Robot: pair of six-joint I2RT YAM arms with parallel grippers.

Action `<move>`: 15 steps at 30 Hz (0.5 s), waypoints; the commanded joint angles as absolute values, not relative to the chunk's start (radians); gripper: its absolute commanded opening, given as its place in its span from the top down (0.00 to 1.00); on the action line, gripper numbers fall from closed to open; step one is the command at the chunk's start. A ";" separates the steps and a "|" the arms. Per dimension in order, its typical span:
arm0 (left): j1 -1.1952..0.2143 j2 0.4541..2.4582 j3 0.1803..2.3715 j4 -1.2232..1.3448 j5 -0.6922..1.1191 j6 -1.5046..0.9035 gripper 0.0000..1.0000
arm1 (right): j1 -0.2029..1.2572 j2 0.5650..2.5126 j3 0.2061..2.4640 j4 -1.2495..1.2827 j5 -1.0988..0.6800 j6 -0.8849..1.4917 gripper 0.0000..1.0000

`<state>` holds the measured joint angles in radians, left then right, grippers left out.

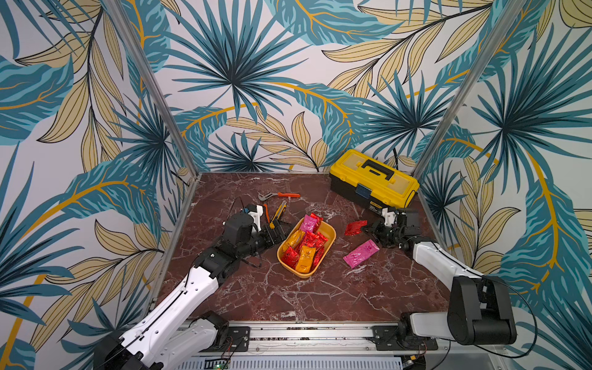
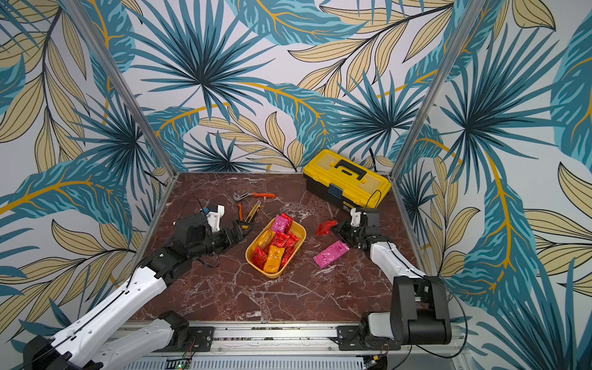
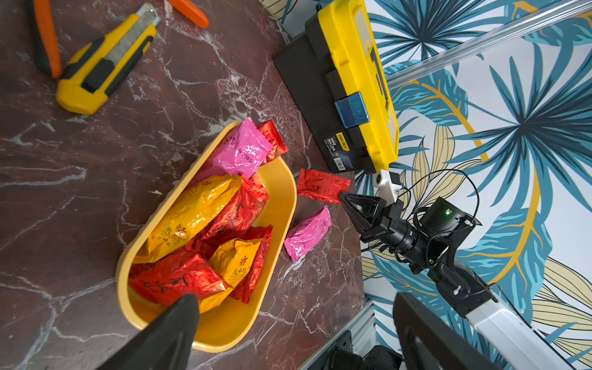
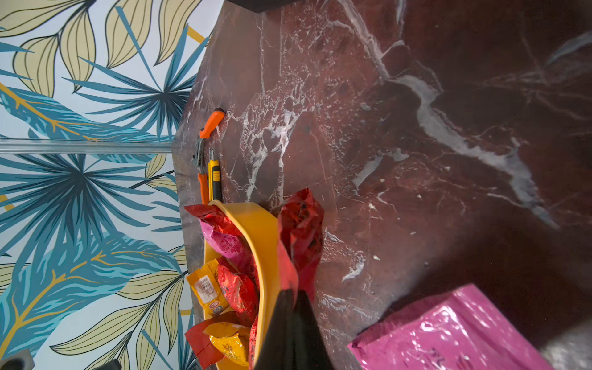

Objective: Take the tea bags out of the storage box
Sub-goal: Place the tea bag at the center of the board.

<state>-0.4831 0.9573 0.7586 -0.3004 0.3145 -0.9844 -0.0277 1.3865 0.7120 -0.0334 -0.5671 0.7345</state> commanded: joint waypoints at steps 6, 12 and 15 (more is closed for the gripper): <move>-0.479 0.899 0.655 -0.284 0.295 -1.010 0.00 | -0.034 1.450 0.702 -0.153 -0.477 0.597 0.97; -0.479 0.853 0.612 -0.308 0.276 -1.018 0.00 | -0.034 1.456 0.707 -0.207 -0.400 0.553 0.81; -0.479 0.833 0.599 -0.314 0.268 -1.023 0.00 | -0.034 1.435 0.709 -0.257 -0.384 0.543 0.73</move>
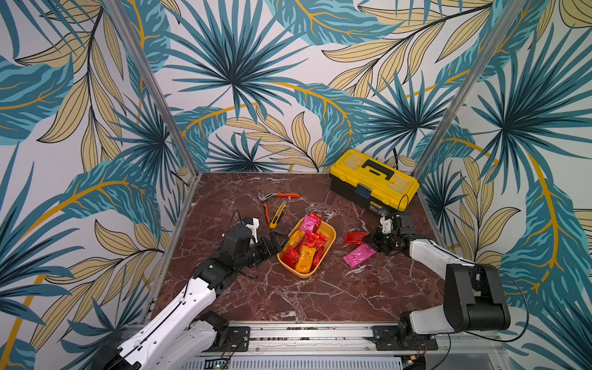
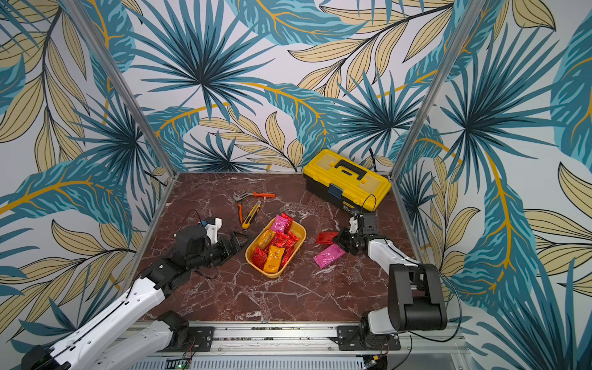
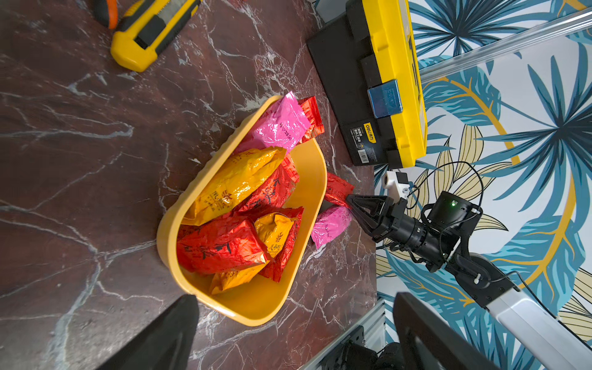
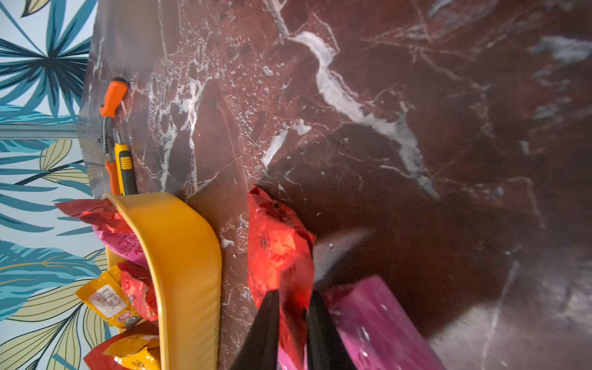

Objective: Take the tea bags out of the storage box
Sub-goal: Place the tea bag at the center of the board, then pick up the tea bag from the storage box.

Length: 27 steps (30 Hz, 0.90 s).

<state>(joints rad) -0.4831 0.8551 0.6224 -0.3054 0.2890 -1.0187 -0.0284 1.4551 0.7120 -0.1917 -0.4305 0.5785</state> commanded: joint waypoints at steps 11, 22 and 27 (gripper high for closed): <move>-0.479 0.802 0.561 -0.329 0.254 -1.037 0.00 | -0.032 1.296 0.754 -0.404 -0.260 0.477 0.52; -0.478 0.784 0.514 -0.333 0.221 -1.044 0.00 | 0.002 1.170 0.819 -0.500 -0.289 0.413 0.50; -0.477 0.778 0.484 -0.328 0.212 -1.053 0.00 | 0.082 1.173 0.870 -0.523 -0.325 0.389 0.50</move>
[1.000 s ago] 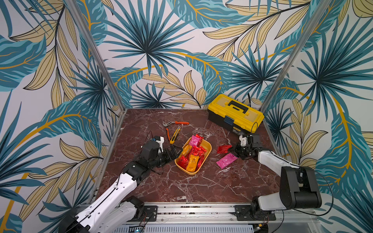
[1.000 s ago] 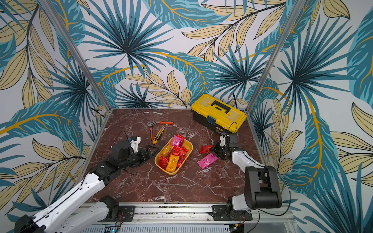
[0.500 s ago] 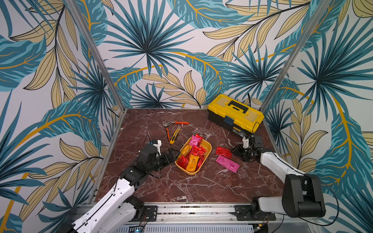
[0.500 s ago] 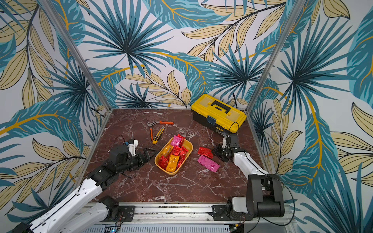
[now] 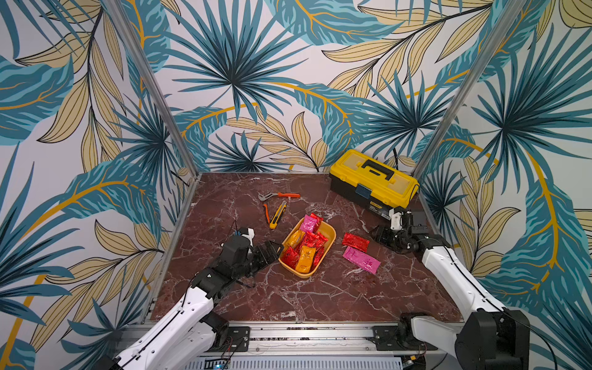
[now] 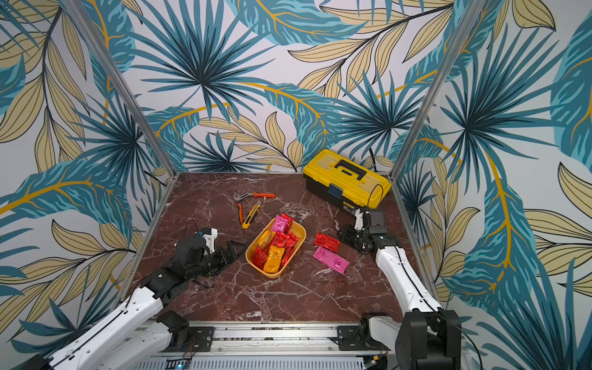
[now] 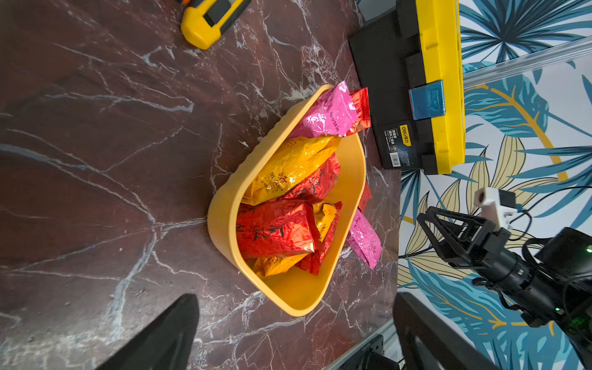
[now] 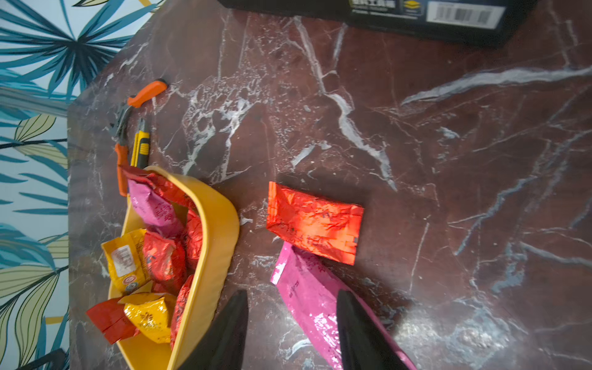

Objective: Take the tea bags out of the storage box
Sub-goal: Pick up the tea bag from the storage box.

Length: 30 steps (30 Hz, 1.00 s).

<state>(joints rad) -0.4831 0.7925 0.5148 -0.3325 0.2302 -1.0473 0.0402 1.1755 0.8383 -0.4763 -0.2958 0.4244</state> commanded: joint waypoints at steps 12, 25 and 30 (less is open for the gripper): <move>-0.477 0.747 0.398 -0.318 0.189 -1.083 0.00 | 0.422 1.311 1.046 -0.553 -0.300 0.366 0.54; -0.469 0.661 0.305 -0.329 0.183 -1.129 0.00 | 0.668 1.577 1.275 -0.617 -0.344 0.274 0.58; -0.467 0.595 0.272 -0.352 0.184 -1.150 0.00 | 0.727 1.683 1.364 -0.661 -0.341 0.245 0.59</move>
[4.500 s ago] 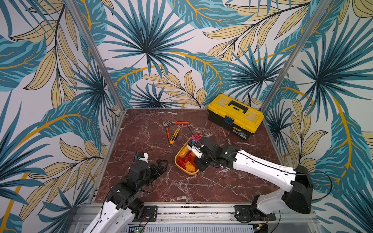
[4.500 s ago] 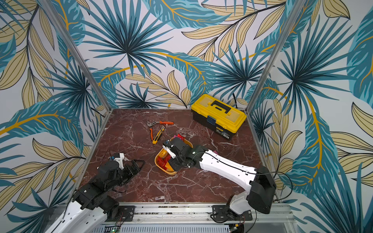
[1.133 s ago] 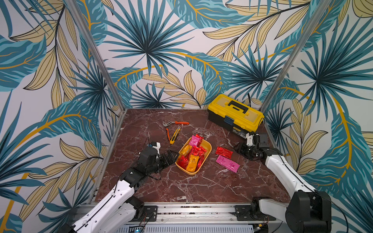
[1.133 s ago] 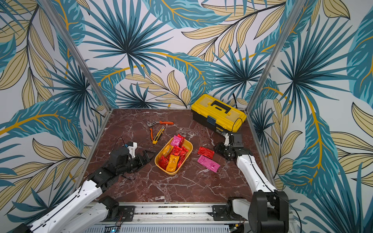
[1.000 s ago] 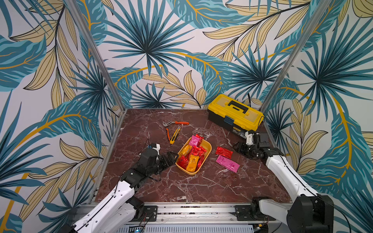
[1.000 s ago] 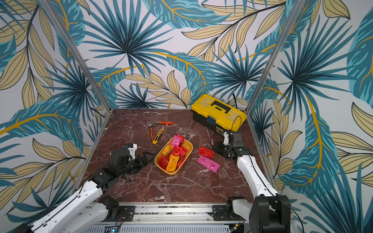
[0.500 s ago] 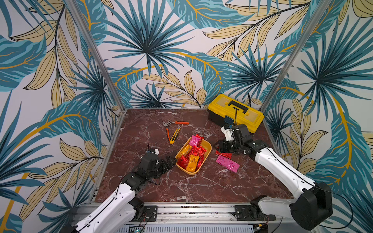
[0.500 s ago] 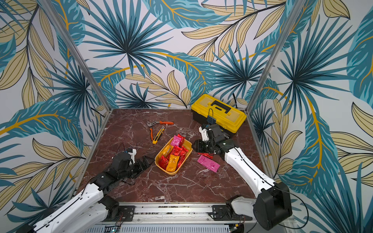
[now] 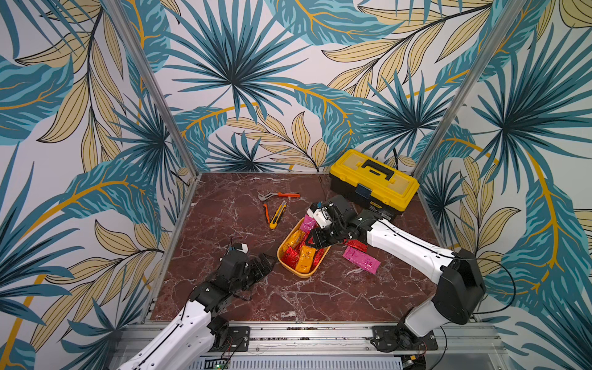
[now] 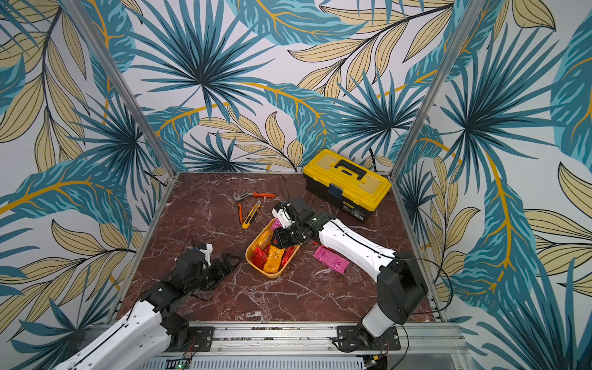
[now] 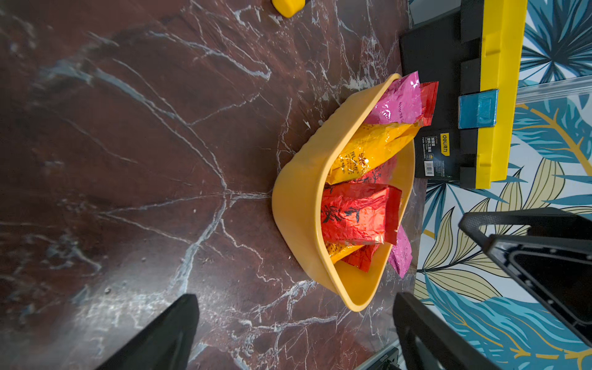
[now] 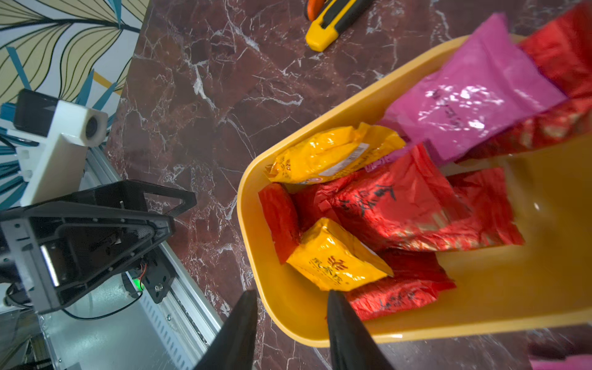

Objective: Take the tea bags out of the storage box
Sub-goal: Pick up the tea bag from the storage box.

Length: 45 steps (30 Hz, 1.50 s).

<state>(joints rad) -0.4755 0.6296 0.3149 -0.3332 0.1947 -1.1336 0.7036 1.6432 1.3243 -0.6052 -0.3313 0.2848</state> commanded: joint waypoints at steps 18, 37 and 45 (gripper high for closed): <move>-0.466 0.500 0.199 -0.370 0.207 -1.195 0.00 | 0.798 1.876 1.488 -0.732 -0.176 0.163 0.61; -0.466 0.500 0.210 -0.365 0.207 -1.200 0.00 | 0.850 1.887 1.515 -0.734 -0.151 0.165 0.91; -0.466 0.500 0.240 -0.374 0.202 -1.190 0.00 | 0.850 1.860 1.511 -0.734 -0.143 0.187 1.00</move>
